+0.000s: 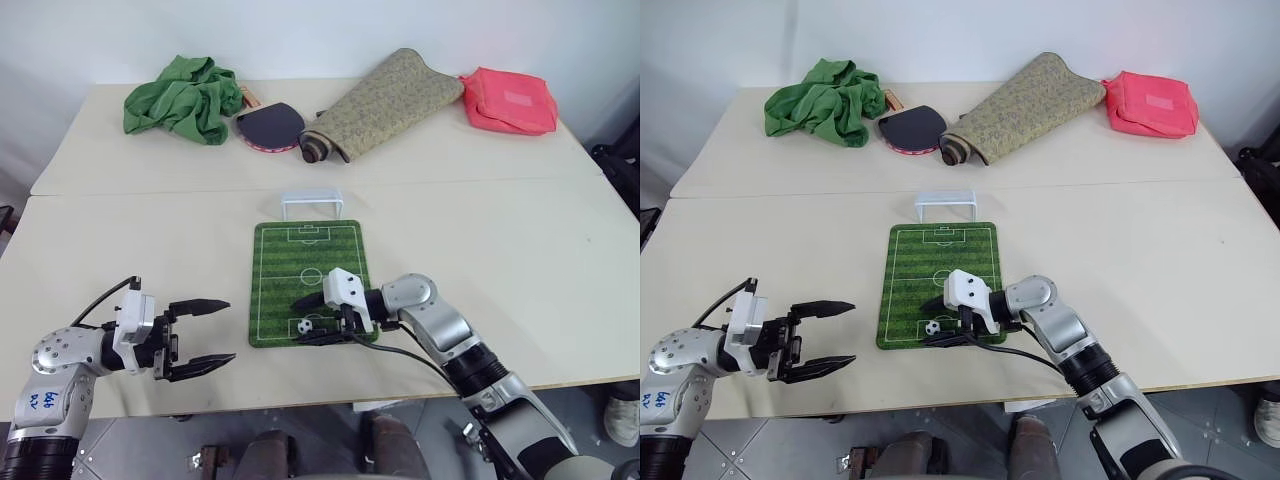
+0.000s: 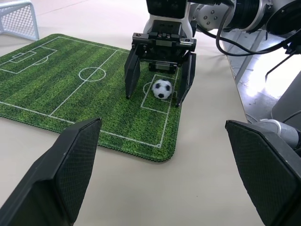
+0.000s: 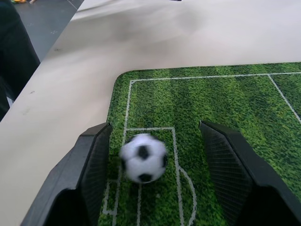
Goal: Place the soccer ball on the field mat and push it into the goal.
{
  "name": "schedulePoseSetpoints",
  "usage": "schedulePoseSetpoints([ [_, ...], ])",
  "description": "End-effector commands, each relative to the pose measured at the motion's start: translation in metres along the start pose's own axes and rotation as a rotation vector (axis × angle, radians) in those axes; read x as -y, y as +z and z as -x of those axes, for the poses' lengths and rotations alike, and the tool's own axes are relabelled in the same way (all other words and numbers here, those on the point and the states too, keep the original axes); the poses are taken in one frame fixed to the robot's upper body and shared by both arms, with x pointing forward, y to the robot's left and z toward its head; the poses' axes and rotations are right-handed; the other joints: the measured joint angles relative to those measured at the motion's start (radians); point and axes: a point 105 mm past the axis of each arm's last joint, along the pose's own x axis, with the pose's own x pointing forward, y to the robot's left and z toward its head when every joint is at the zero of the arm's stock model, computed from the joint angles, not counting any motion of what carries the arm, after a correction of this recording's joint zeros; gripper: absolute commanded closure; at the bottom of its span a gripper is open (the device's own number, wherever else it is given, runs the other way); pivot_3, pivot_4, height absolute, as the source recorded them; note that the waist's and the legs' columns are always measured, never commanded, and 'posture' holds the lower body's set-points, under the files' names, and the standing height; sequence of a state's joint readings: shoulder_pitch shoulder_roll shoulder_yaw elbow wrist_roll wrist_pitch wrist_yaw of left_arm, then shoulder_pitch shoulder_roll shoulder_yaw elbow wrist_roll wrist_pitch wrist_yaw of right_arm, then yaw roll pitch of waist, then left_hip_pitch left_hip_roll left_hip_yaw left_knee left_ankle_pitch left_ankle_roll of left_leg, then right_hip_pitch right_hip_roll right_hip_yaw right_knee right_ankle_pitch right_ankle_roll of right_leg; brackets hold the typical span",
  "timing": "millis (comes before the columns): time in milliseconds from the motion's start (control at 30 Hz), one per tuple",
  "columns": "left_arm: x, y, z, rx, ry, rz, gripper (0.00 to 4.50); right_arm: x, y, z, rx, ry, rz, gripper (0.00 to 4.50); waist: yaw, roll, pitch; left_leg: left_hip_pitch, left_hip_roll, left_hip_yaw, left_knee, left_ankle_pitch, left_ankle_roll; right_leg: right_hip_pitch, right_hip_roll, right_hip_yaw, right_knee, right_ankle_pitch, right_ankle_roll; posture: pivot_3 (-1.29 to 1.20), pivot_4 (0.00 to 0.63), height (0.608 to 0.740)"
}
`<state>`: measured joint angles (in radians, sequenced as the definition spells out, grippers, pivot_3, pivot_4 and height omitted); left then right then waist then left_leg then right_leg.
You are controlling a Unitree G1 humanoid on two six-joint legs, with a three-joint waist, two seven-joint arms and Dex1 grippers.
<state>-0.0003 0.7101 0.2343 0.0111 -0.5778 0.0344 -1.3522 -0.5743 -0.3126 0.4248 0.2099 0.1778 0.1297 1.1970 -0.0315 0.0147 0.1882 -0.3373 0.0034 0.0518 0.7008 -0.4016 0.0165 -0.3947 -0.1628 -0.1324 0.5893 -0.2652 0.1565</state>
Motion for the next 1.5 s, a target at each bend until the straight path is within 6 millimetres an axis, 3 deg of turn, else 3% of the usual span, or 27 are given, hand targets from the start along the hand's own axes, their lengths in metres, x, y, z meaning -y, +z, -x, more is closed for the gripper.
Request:
schedulePoseSetpoints([
  [33, -0.001, 0.009, 0.003, 0.007, 0.006, -0.035, 0.00, 0.000, 0.001, 0.003, 0.007, 0.002, 0.002, 1.42, 0.000, 0.000, 0.000, 0.000, 0.000, 0.000, 0.000, 0.000, 0.000, 0.000, 0.000, 0.000, 0.000, 0.000, 0.000, 0.00, 0.150, 0.740],
  [200, 0.000, 0.008, 0.003, 0.009, 0.008, -0.033, 0.00, -0.001, 0.015, 0.007, 0.081, 0.016, 0.014, 1.42, 0.000, 0.000, 0.000, 0.000, 0.000, 0.000, 0.000, 0.000, 0.000, 0.000, 0.000, 0.000, 0.000, 0.000, 0.000, 0.00, 0.150, 0.740],
  [300, -0.001, 0.007, 0.004, 0.011, 0.016, -0.032, 0.00, 0.013, 0.046, 0.023, 0.204, -0.053, 0.073, 1.42, 0.001, 0.000, 0.000, 0.000, 0.000, 0.000, 0.000, 0.000, 0.000, 0.000, 0.000, 0.000, 0.000, 0.000, 0.000, 0.00, 0.150, 0.740],
  [400, -0.001, 0.006, 0.004, 0.012, 0.020, -0.029, 0.00, 0.018, 0.061, 0.039, 0.240, -0.086, 0.121, 1.42, 0.001, 0.000, 0.000, -0.001, 0.000, -0.001, 0.000, 0.000, 0.000, 0.000, 0.000, 0.000, 0.000, 0.000, 0.000, 0.00, 0.150, 0.740],
  [567, -0.003, 0.005, 0.005, 0.016, 0.026, -0.024, 0.00, 0.014, 0.072, 0.062, 0.228, -0.096, 0.176, 1.42, 0.003, 0.000, 0.000, -0.001, 0.000, -0.001, 0.000, 0.000, 0.000, 0.000, 0.000, 0.000, 0.000, 0.000, 0.000, 0.00, 0.150, 0.740],
  [633, -0.004, 0.004, 0.007, 0.014, 0.025, -0.025, 0.00, 0.002, 0.076, 0.070, 0.236, -0.082, 0.199, 1.42, 0.003, 0.000, 0.000, -0.001, 0.000, -0.001, -0.001, 0.000, 0.000, 0.000, 0.000, 0.000, -0.001, 0.000, 0.000, 0.00, 0.150, 0.740],
  [733, -0.005, 0.003, 0.009, 0.012, 0.013, -0.034, 0.00, -0.026, 0.070, 0.074, 0.225, -0.026, 0.165, 2.07, 0.007, 0.000, 0.000, -0.001, 0.000, -0.001, -0.001, 0.000, 0.000, 0.000, 0.000, -0.001, -0.001, 0.000, 0.000, 0.00, 0.150, 0.740],
  [833, -0.005, -0.001, 0.013, -0.006, -0.012, -0.049, 0.00, -0.050, 0.042, 0.066, 0.134, -0.003, 0.139, 3.05, 0.006, 0.000, 0.000, -0.001, 0.000, 0.000, -0.001, 0.000, 0.000, 0.000, 0.000, -0.001, -0.002, 0.000, 0.000, 0.00, 0.150, 0.740],
  [967, -0.005, -0.004, 0.016, -0.004, -0.022, -0.057, 0.00, -0.067, 0.015, 0.054, 0.057, -0.025, 0.104, 4.44, 0.003, 0.000, 0.000, 0.000, 0.000, 0.002, -0.001, 0.000, 0.000, 0.000, 0.000, 0.000, -0.001, 0.000, 0.000, 0.00, 0.150, 0.740],
  [1133, -0.004, -0.004, 0.018, -0.007, -0.041, -0.045, 0.00, -0.074, 0.007, 0.030, 0.054, -0.063, 0.110, 4.44, 0.004, -0.001, 0.000, 0.000, 0.000, 0.002, -0.001, 0.000, 0.000, -0.001, 0.000, 0.001, 0.000, 0.000, 0.000, 0.00, 0.150, 0.740],
  [1333, -0.007, 0.002, 0.017, 0.002, -0.040, -0.043, 0.00, -0.074, 0.008, 0.014, 0.078, -0.065, 0.101, 4.44, 0.006, -0.001, 0.000, 0.000, 0.000, 0.001, -0.001, 0.000, 0.000, 0.000, 0.000, 0.000, -0.001, 0.000, 0.000, 0.00, 0.150, 0.740],
  [1500, -0.008, 0.007, 0.014, 0.002, -0.038, -0.049, 0.00, -0.051, 0.009, 0.006, 0.068, -0.124, 0.098, 4.44, 0.004, -0.001, 0.000, 0.000, 0.000, 0.001, -0.001, 0.000, 0.000, 0.000, 0.000, 0.000, 0.000, 0.000, 0.000, 0.00, 0.150, 0.740],
])
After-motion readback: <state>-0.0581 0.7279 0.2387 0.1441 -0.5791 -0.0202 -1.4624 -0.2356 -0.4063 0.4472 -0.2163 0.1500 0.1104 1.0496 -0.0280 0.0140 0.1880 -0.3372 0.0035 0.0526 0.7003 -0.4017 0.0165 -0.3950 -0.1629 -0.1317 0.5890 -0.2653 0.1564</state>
